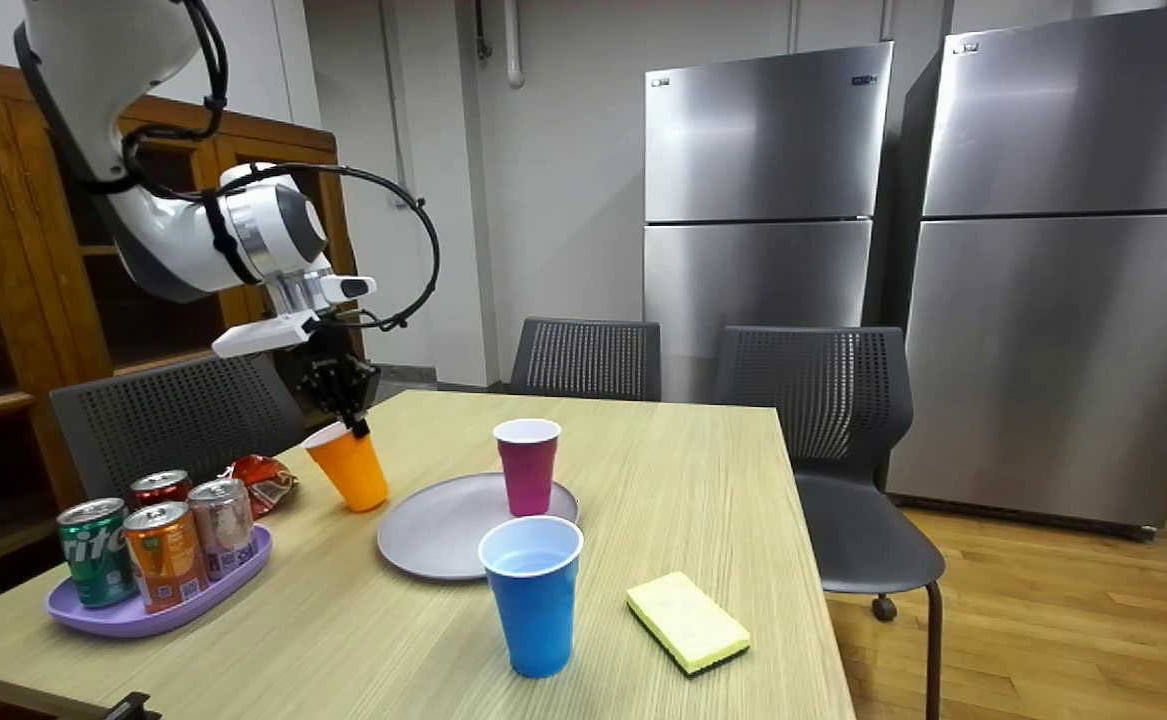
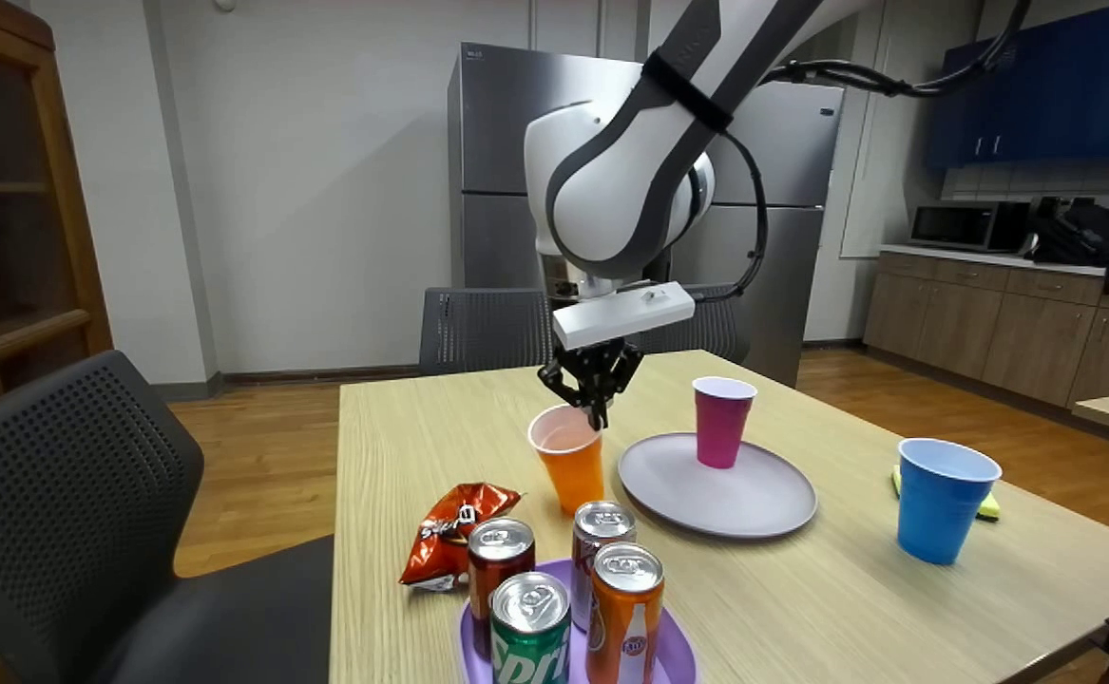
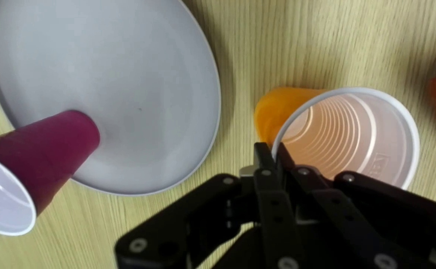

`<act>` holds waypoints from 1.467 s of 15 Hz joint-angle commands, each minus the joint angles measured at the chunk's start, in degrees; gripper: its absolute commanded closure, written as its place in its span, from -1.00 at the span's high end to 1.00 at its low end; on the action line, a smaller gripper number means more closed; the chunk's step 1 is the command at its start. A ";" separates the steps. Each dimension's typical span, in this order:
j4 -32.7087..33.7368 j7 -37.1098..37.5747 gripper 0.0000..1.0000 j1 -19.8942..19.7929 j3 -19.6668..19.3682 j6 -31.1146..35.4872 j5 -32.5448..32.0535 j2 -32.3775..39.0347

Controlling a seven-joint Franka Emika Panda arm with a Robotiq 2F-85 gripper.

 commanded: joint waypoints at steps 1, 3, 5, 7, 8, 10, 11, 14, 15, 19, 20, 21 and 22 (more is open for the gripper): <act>-4.46 0.25 -0.98 -0.04 -0.57 0.73 0.58 -4.69; -6.21 -0.05 -0.98 -0.70 -0.59 1.27 0.93 -6.56; -7.97 -0.45 -0.98 -1.54 -0.51 1.80 1.60 -8.55; -9.84 -0.58 -0.98 -2.50 -0.56 2.55 2.11 -10.75; -10.92 -0.73 -0.98 -3.15 -0.65 3.02 2.39 -11.93; -12.76 -1.16 -0.98 -4.56 -0.75 3.70 2.98 -13.75; -13.54 -1.40 -0.98 -5.31 -0.73 3.92 3.35 -14.50; -15.89 -3.01 -0.98 -7.75 -0.59 5.06 5.60 -15.98; -16.55 -3.64 -0.98 -8.34 -0.52 5.49 6.41 -16.19; -18.80 -7.51 -0.98 -10.32 -0.07 7.20 10.86 -16.11; -19.20 -8.57 -0.98 -10.67 0.04 7.76 12.10 -15.90; -19.48 -9.77 -0.98 -11.07 0.18 8.14 13.56 -15.72; -19.69 -11.06 -0.98 -11.51 0.32 8.50 15.10 -15.49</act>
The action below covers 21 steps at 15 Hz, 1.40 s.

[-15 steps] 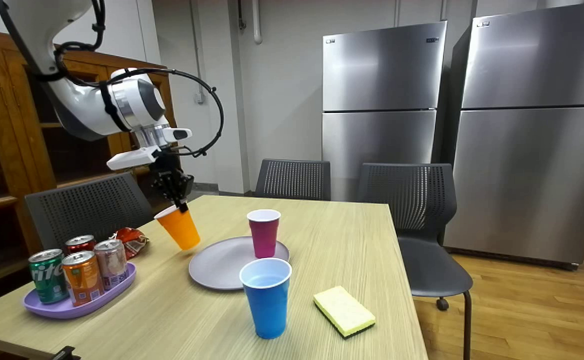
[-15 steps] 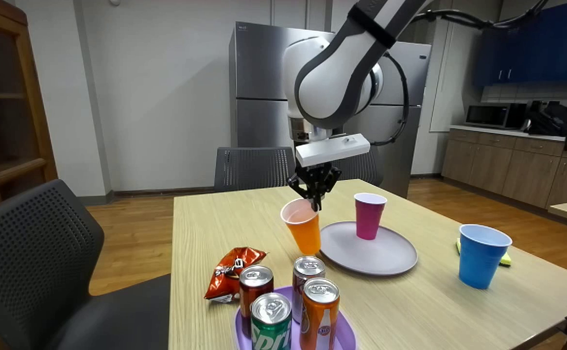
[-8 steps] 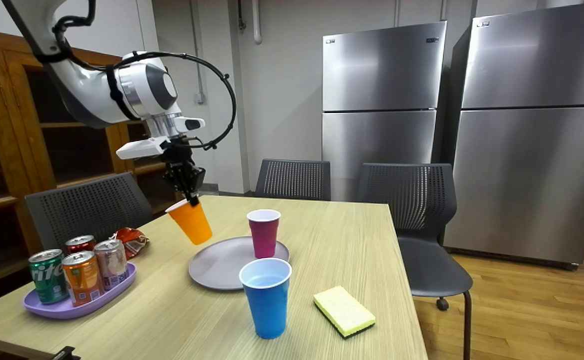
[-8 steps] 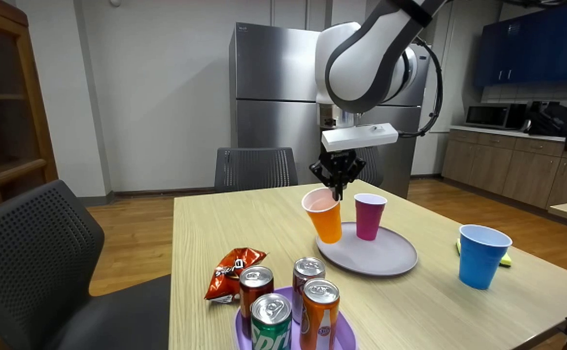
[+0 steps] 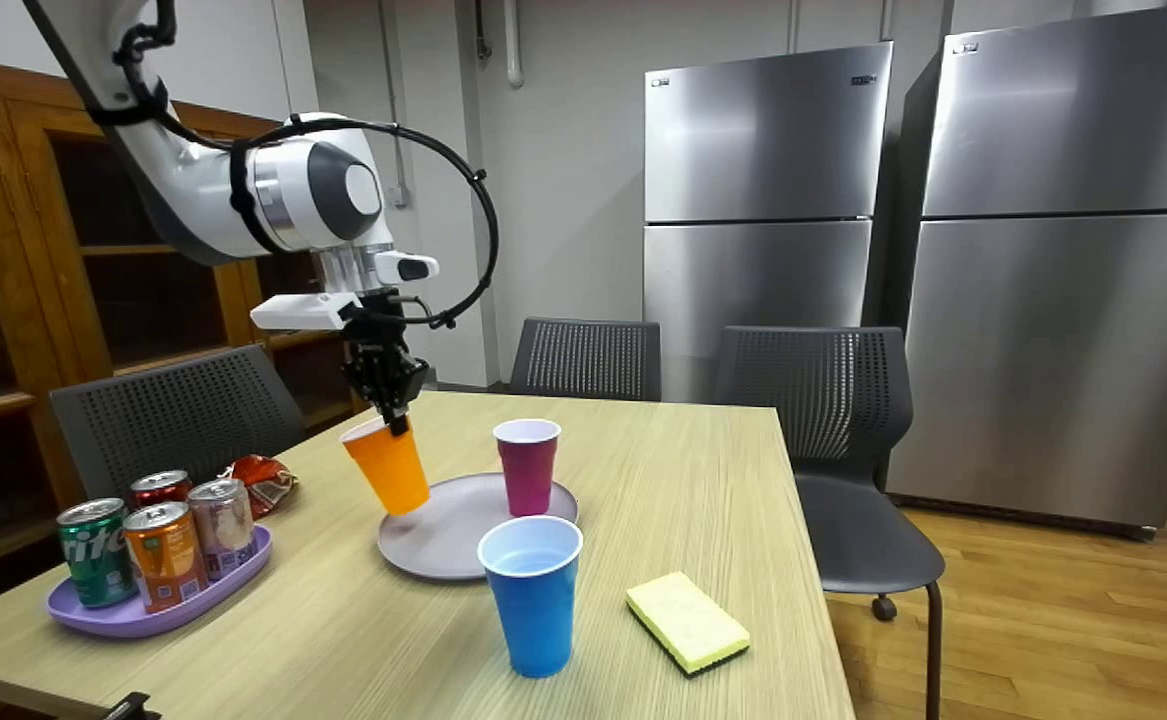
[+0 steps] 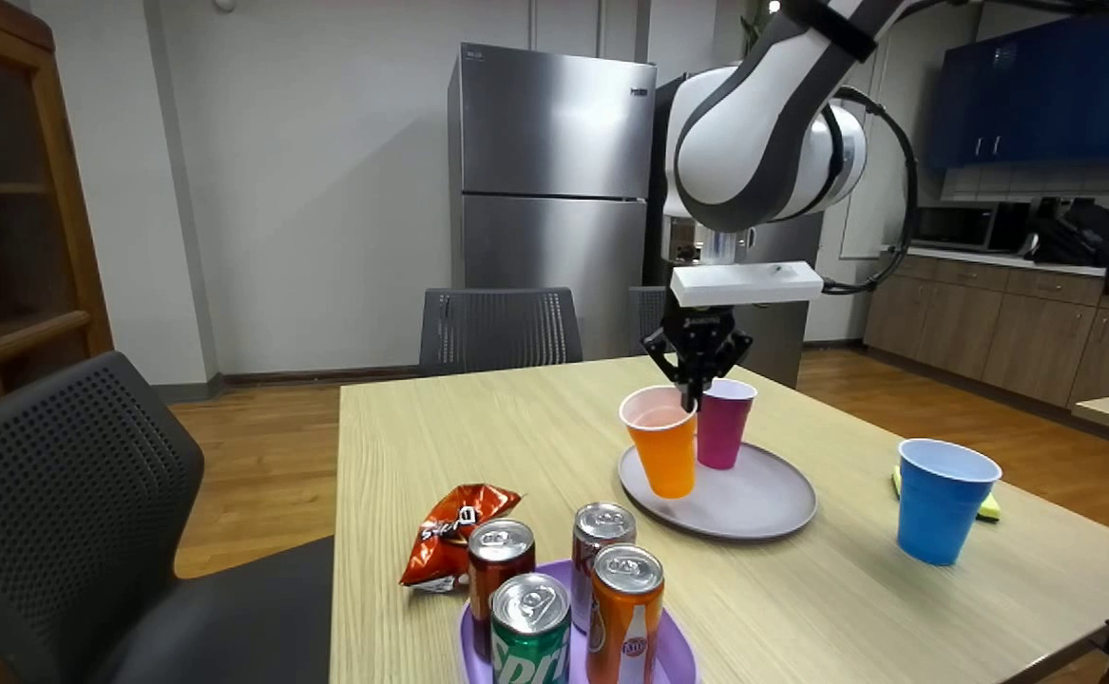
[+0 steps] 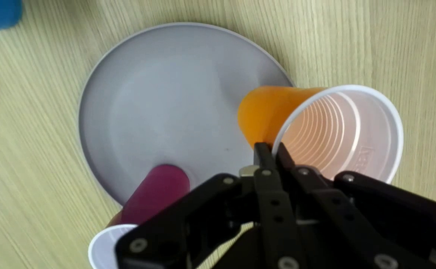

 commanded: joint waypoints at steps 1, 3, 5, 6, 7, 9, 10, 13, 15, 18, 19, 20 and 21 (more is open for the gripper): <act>-2.39 -5.49 -0.98 -2.46 1.57 1.97 5.45 -1.21; -2.51 -8.00 -0.98 -3.25 1.75 2.40 8.29 -0.98; -2.17 -10.32 -0.98 -4.06 1.93 2.45 10.82 -0.62; -1.98 -11.41 -0.98 -4.49 2.02 2.52 11.99 -0.46; -1.84 -12.42 -0.98 -4.89 2.12 2.49 13.10 -0.34; -1.38 -14.28 -0.98 -5.63 2.16 2.34 15.04 0.06; -1.10 -15.06 -0.98 -5.90 2.17 2.28 15.76 0.36; -0.35 -16.56 -0.98 -6.60 2.14 2.21 17.30 1.15; 0.51 -17.37 -0.98 -7.03 2.18 2.11 18.18 1.89; 1.90 -17.99 -0.98 -7.49 2.06 1.89 18.80 3.02; 2.29 -18.13 -0.98 -7.63 2.05 1.83 18.88 3.32; 2.70 -18.25 -0.98 -7.78 2.03 1.83 18.91 3.64; 3.09 -18.40 -0.98 -7.91 2.02 1.78 18.92 3.95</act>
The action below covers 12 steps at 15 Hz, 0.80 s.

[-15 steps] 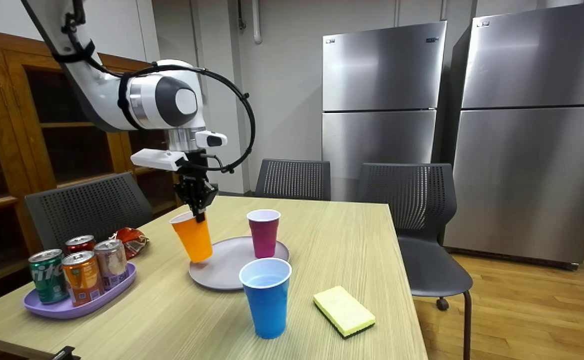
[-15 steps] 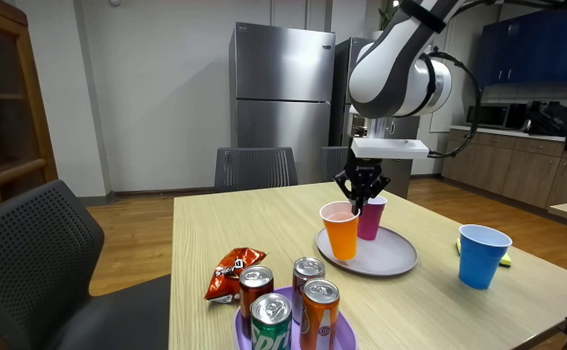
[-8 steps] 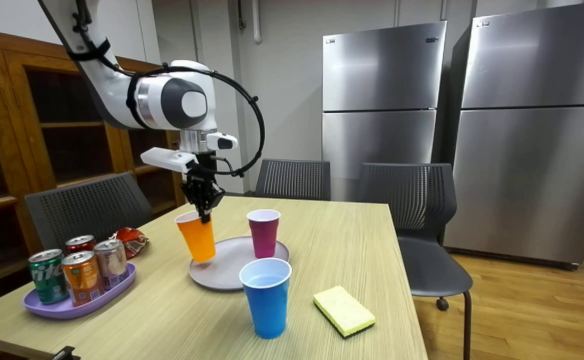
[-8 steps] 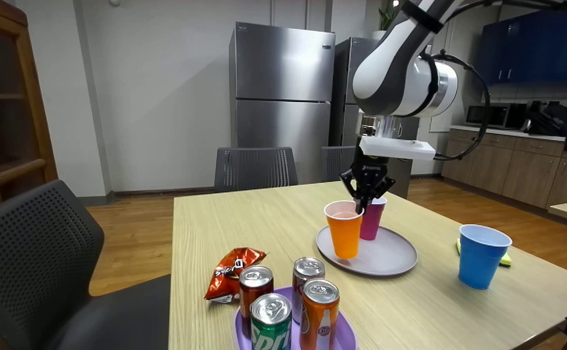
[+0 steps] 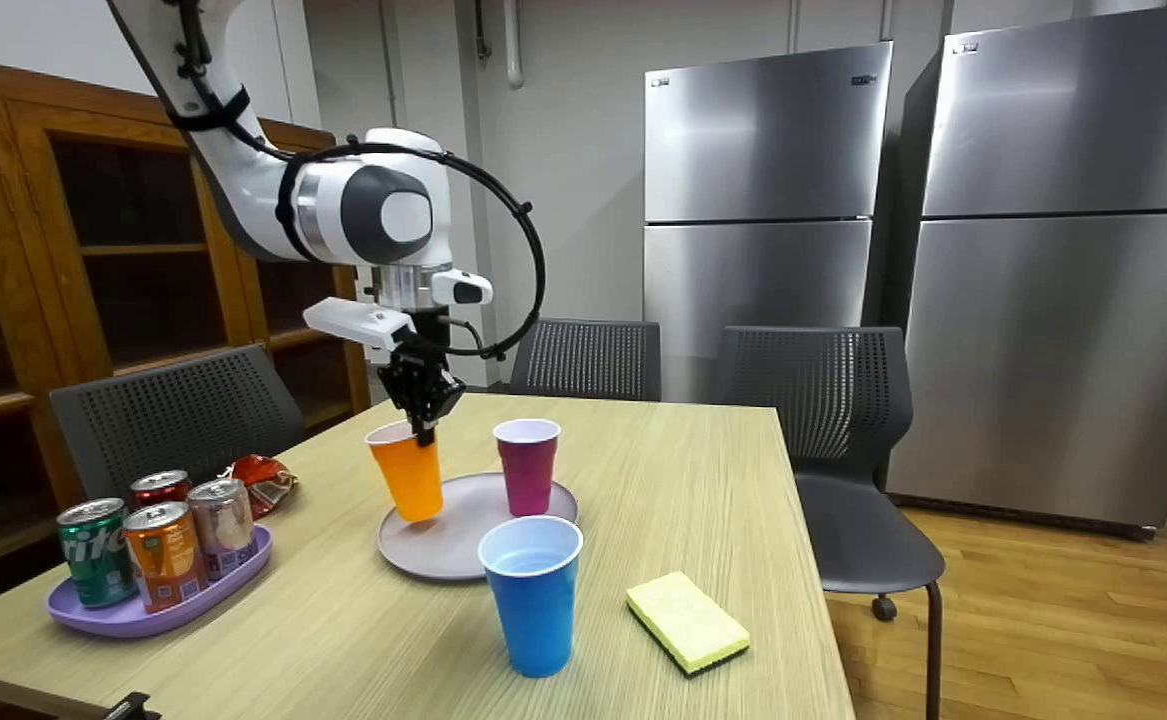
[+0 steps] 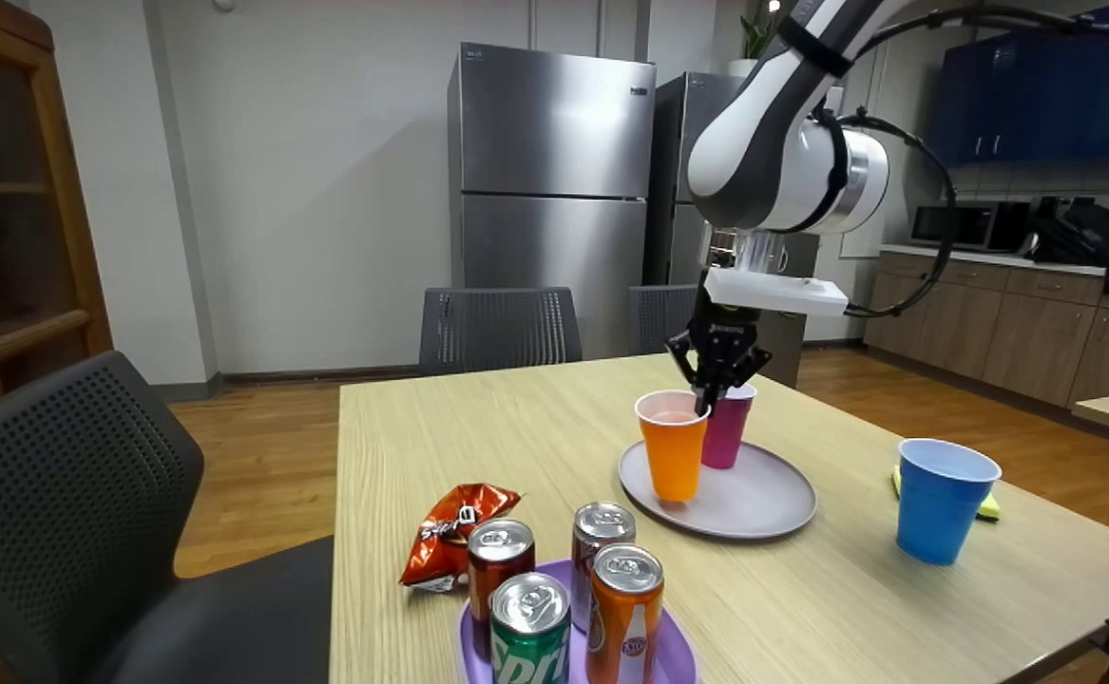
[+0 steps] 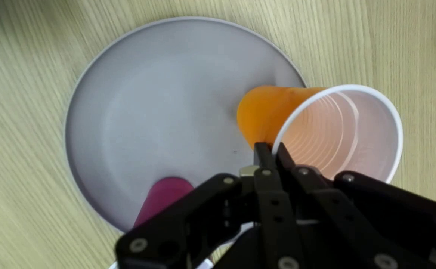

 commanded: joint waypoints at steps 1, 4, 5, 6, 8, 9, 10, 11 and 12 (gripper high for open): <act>2.59 -2.49 -0.98 -1.88 1.32 -0.23 1.66 1.76; 3.68 -2.83 -0.98 -2.35 1.40 -0.25 1.91 2.93; 4.03 -2.94 -0.98 -2.49 1.41 -0.29 1.93 3.33; 4.31 -3.04 -0.98 -2.60 1.42 -0.28 1.92 3.66; 4.86 -3.19 -0.98 -2.80 1.46 -0.34 1.93 4.24; 5.16 -3.23 -0.98 -2.90 1.48 -0.41 1.96 4.50; 5.36 -3.34 -0.88 -3.01 1.52 -0.47 2.03 4.65; 5.49 -3.40 -0.39 -3.07 1.51 -0.52 1.99 4.63; 5.50 -3.60 -0.38 -3.19 1.56 -0.51 2.08 4.48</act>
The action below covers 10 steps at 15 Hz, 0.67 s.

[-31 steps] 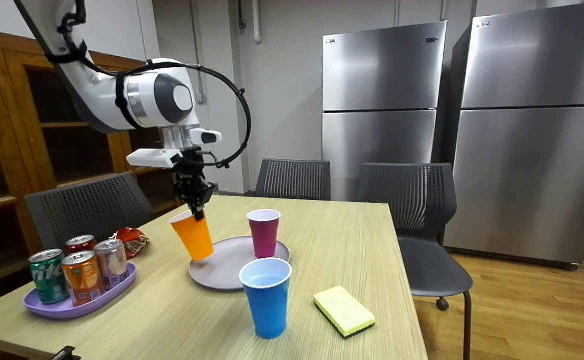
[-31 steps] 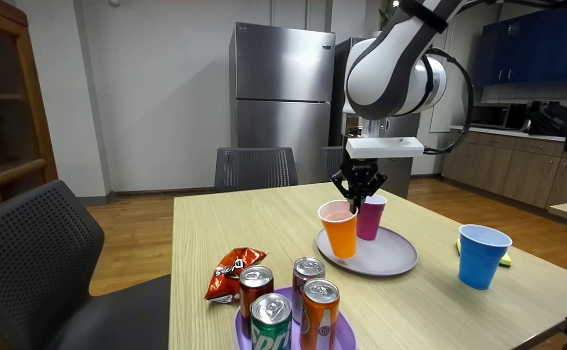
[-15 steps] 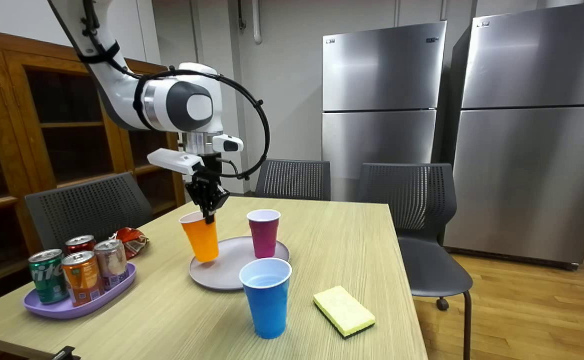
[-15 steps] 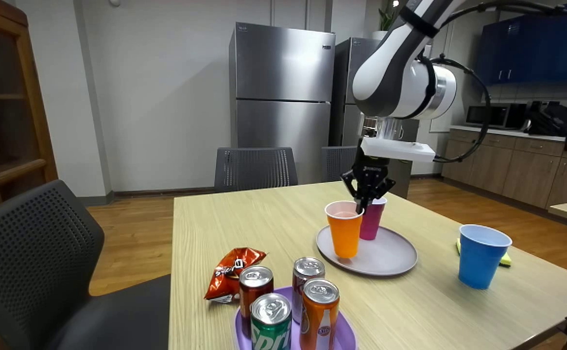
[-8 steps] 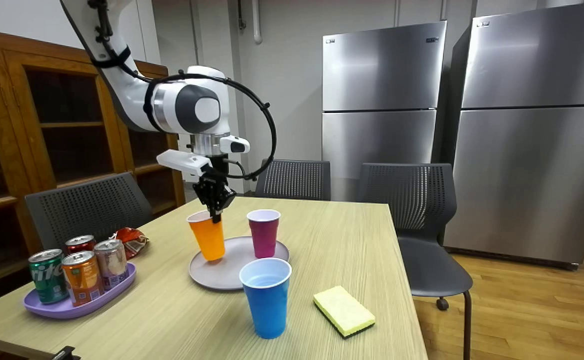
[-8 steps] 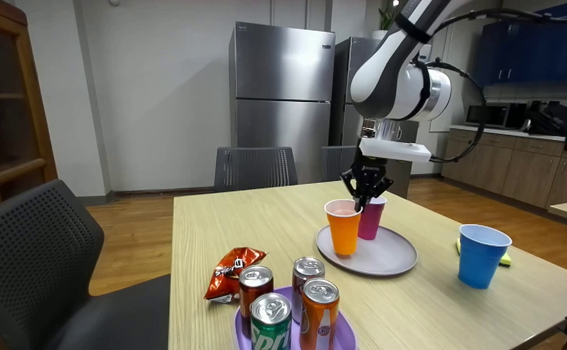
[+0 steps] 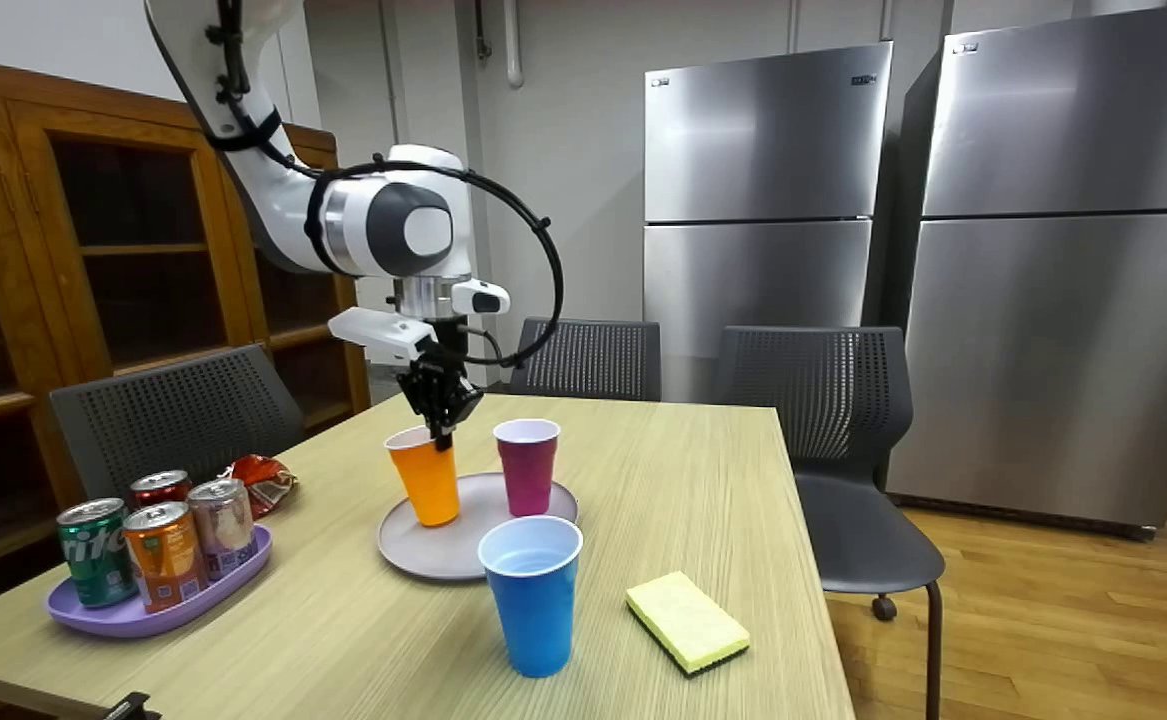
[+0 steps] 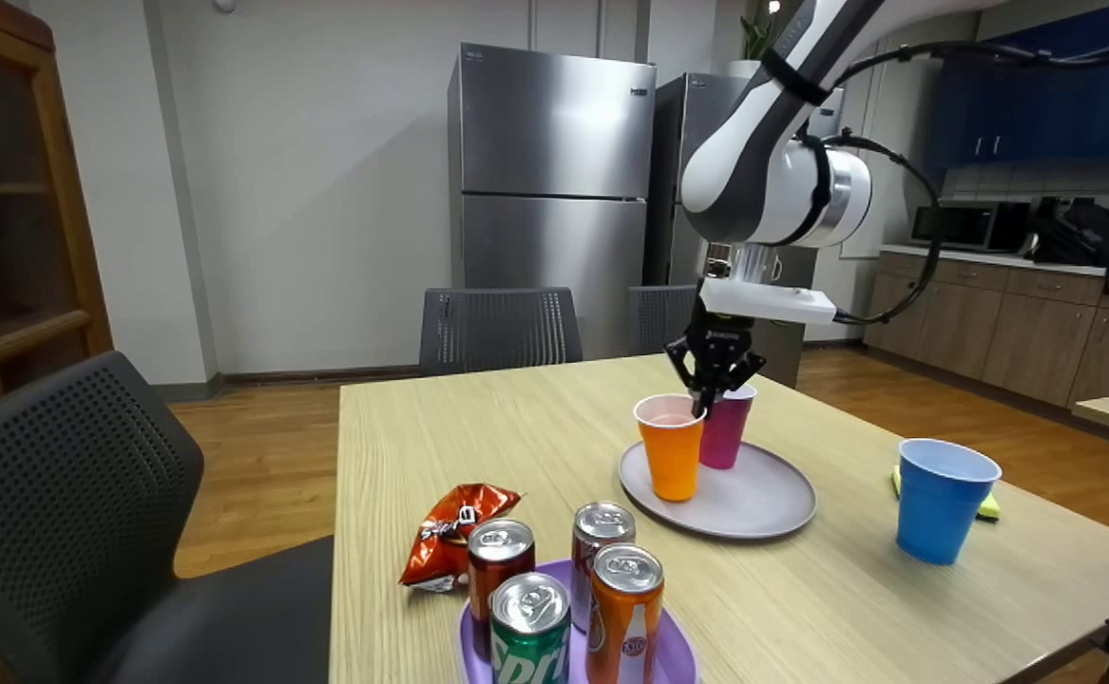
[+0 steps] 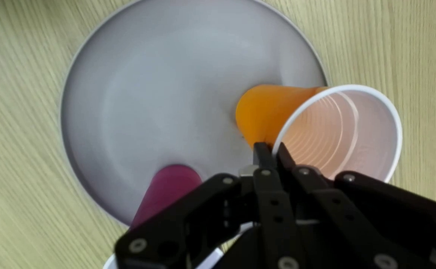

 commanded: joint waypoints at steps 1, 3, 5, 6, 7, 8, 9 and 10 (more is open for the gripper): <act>1.32 -2.85 -0.30 -1.93 1.63 -0.46 2.06 0.03; 0.99 -3.54 -0.01 -2.20 1.77 -0.39 2.52 -0.75; 0.58 -4.44 0.29 -2.54 2.01 -0.40 3.04 -1.58; 0.33 -4.93 0.43 -2.72 2.14 -0.44 3.26 -2.05; -0.02 -5.42 0.59 -2.89 2.24 -0.37 3.47 -2.62; -0.51 -6.00 0.72 -3.04 2.27 -0.29 3.62 -3.41; -1.02 -6.63 0.90 -3.23 2.26 -0.27 3.74 -4.28; -1.45 -7.20 0.97 -3.38 2.17 -0.25 3.85 -5.05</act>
